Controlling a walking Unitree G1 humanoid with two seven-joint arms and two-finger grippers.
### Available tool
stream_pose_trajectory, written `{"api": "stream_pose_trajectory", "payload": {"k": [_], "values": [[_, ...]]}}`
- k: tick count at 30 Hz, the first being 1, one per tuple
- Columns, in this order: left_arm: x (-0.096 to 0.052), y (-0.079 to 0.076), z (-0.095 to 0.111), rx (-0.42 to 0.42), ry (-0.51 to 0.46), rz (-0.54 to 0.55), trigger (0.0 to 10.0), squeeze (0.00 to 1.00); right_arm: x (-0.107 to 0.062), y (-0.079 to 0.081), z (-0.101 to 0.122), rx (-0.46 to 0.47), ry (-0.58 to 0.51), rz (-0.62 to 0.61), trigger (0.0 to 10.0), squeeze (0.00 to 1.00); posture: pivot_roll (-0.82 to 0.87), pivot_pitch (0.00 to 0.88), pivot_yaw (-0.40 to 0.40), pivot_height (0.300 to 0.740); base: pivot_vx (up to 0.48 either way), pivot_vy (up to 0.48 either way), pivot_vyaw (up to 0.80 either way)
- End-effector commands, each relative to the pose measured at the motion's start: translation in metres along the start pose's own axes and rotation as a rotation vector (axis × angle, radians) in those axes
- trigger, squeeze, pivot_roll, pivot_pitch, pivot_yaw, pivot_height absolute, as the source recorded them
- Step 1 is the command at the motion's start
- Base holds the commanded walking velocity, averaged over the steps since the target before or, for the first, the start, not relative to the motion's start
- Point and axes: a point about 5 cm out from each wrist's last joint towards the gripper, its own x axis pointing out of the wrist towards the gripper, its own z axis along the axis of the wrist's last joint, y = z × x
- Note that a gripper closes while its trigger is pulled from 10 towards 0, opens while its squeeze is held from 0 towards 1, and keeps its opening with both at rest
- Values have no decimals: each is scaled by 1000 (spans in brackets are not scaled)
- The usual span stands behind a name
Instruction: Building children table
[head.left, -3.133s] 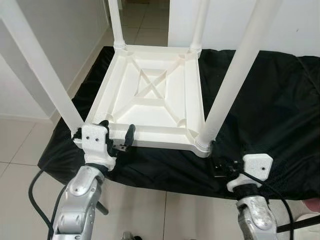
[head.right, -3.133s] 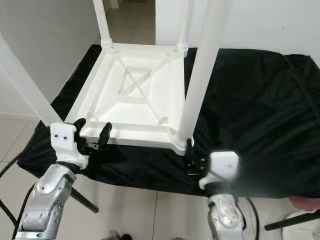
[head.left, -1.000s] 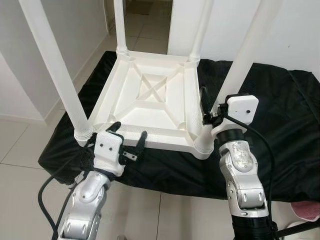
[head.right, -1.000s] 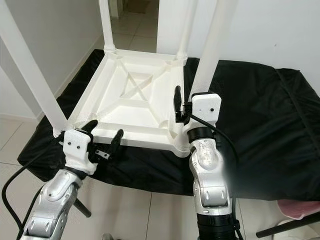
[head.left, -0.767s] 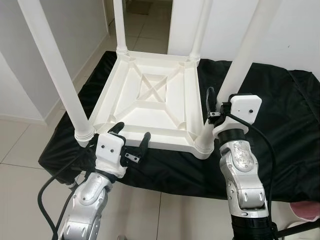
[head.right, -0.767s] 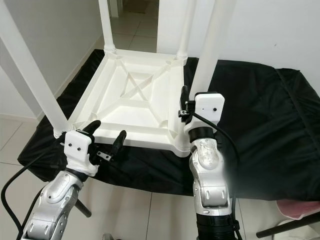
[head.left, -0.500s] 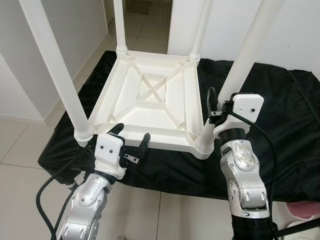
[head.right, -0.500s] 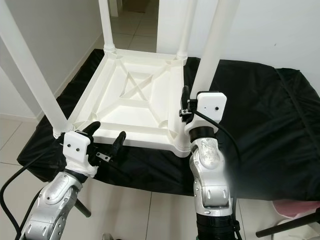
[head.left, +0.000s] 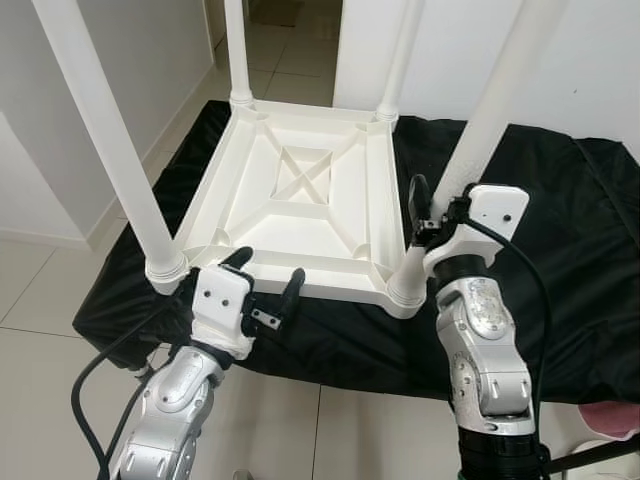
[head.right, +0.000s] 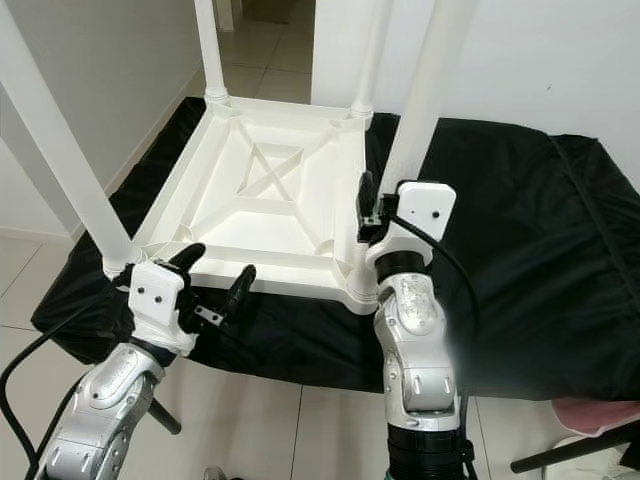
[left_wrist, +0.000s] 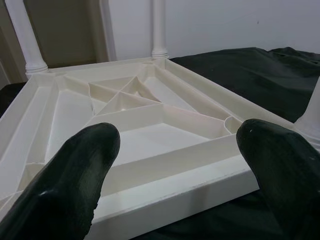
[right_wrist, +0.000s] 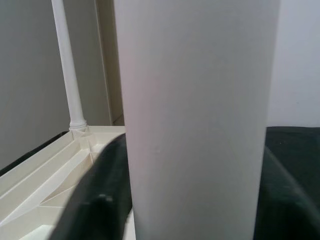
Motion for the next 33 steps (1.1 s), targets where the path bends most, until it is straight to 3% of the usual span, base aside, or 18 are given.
{"api": "stream_pose_trajectory", "payload": {"k": [1,3,4,14,15,16,17,29,31,33], "values": [[0,-6,0,-6,4,-72,10000,0,1,2,2,0,-4,7,10000,1000,-21,97,-8,740,0,0,0],[0,-6,0,-6,4,-72,10000,0,1,2,2,0,-4,7,10000,1000,-21,97,-8,740,0,0,0],[0,-6,0,-7,5,-71,10000,0,1,2,2,-1,-2,4,10000,0,-20,96,-9,740,0,0,0],[0,-7,-1,-8,11,-71,10000,0,2,3,3,10,-3,11,10000,0,-21,95,-8,740,0,0,0],[1,-7,-1,-9,12,-72,10000,0,2,3,3,10,-6,14,0,0,-21,93,-8,740,0,0,0],[1,-7,-1,-9,12,-72,10000,0,2,3,3,10,-6,14,0,0,-21,93,-8,740,0,0,0],[1,-7,-1,-10,12,-73,10000,0,2,3,3,-1,-5,4,10000,0,-22,93,-8,740,0,0,0],[1,-9,-1,-17,13,-83,10000,0,2,2,1,4,7,0,10000,0,-23,93,-10,740,0,0,0],[1,-11,0,-17,15,-96,10000,0,2,2,0,40,16,-3,10000,0,-23,93,-10,740,0,0,0],[2,-15,1,-25,18,-121,10000,0,3,3,-2,253,44,-28,10000,0,-19,92,-8,740,0,0,0]]}}
